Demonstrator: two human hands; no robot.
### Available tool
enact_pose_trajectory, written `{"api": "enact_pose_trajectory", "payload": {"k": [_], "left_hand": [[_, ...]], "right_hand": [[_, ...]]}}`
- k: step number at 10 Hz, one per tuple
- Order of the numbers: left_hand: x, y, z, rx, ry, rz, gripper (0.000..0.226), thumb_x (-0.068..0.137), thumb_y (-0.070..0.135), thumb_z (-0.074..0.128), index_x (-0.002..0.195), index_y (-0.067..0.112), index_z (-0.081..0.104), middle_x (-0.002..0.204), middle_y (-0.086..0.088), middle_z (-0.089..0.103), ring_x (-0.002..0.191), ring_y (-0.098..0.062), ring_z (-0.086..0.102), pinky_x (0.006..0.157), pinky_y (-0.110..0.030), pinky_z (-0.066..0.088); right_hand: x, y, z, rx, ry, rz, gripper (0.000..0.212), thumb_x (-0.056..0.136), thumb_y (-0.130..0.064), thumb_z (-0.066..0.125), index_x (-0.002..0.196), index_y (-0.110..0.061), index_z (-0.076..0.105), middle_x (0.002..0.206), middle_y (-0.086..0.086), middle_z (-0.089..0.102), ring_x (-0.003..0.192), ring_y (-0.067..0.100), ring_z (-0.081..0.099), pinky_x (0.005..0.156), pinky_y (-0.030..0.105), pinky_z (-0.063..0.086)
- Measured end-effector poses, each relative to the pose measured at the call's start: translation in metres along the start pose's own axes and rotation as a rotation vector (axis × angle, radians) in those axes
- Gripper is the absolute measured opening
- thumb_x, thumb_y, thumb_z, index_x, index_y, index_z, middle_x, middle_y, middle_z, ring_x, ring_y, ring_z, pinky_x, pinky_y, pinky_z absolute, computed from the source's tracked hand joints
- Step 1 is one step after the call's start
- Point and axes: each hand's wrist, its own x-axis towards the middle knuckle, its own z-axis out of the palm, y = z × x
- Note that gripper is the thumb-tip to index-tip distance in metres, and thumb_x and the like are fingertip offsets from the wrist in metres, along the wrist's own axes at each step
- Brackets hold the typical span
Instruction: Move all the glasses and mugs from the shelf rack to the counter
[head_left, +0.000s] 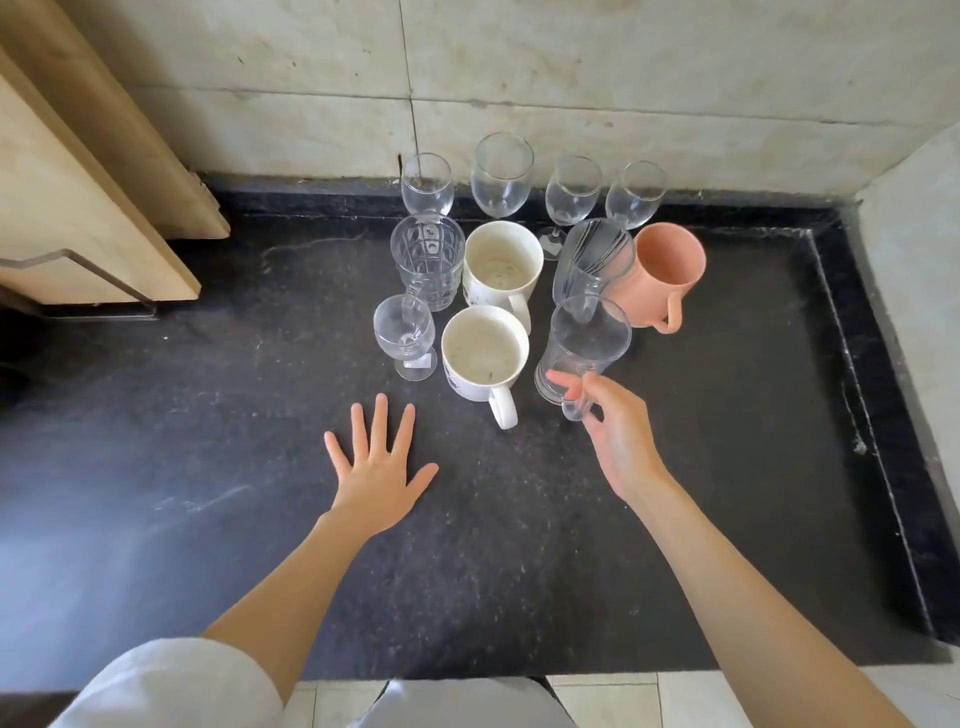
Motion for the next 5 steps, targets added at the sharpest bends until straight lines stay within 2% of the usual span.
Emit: {"api": "enact_pose_trajectory", "payload": {"k": [1, 2, 3, 4, 5], "left_hand": [[0.005, -0.004, 0.001, 0.035, 0.010, 0.004, 0.076, 0.078, 0.072, 0.003, 0.136, 0.033, -0.028, 0.156, -0.008, -0.017, 0.140, -0.035, -0.019, 0.106, -0.067, -0.003], [0.006, -0.003, 0.003, 0.066, 0.073, 0.024, 0.076, 0.077, 0.074, -0.003, 0.140, 0.034, -0.018, 0.158, -0.010, -0.003, 0.142, -0.037, -0.008, 0.105, -0.068, -0.001], [0.005, 0.001, 0.003, 0.075, 0.117, 0.032, 0.076, 0.083, 0.068, 0.010, 0.146, 0.027, 0.010, 0.156, -0.014, 0.015, 0.142, -0.040, 0.008, 0.104, -0.071, 0.006], [0.006, 0.000, 0.010, 0.107, 0.172, 0.030, 0.071, 0.086, 0.064, 0.016, 0.147, 0.027, 0.015, 0.155, -0.014, 0.018, 0.142, -0.040, 0.010, 0.105, -0.071, 0.007], [0.008, 0.002, 0.012, 0.108, 0.190, 0.004, 0.068, 0.087, 0.062, 0.017, 0.146, 0.028, 0.013, 0.155, -0.013, 0.019, 0.142, -0.039, 0.009, 0.106, -0.070, 0.006]], "right_hand": [[0.007, 0.004, -0.001, 0.015, -0.035, -0.011, 0.039, 0.087, -0.010, 0.044, 0.048, -0.013, 0.046, 0.100, -0.011, 0.072, 0.108, 0.009, 0.060, 0.092, 0.024, 0.034], [0.012, 0.012, -0.003, 0.009, -0.057, -0.042, 0.041, 0.090, -0.011, 0.042, 0.051, -0.016, 0.053, 0.109, -0.008, 0.070, 0.116, 0.013, 0.056, 0.096, 0.024, 0.034], [0.017, 0.016, -0.007, -0.015, -0.061, -0.055, 0.044, 0.090, -0.011, 0.043, 0.049, -0.020, 0.057, 0.111, -0.004, 0.069, 0.114, 0.015, 0.057, 0.099, 0.028, 0.035], [0.020, 0.014, -0.009, -0.045, -0.053, -0.047, 0.042, 0.088, -0.012, 0.044, 0.051, -0.021, 0.061, 0.105, 0.001, 0.071, 0.107, 0.019, 0.061, 0.095, 0.029, 0.040], [0.012, 0.014, -0.005, -0.247, 0.163, -0.061, 0.032, 0.087, -0.023, 0.050, 0.059, -0.025, 0.066, 0.079, -0.010, 0.072, 0.085, 0.005, 0.064, 0.087, 0.019, 0.046]]}}
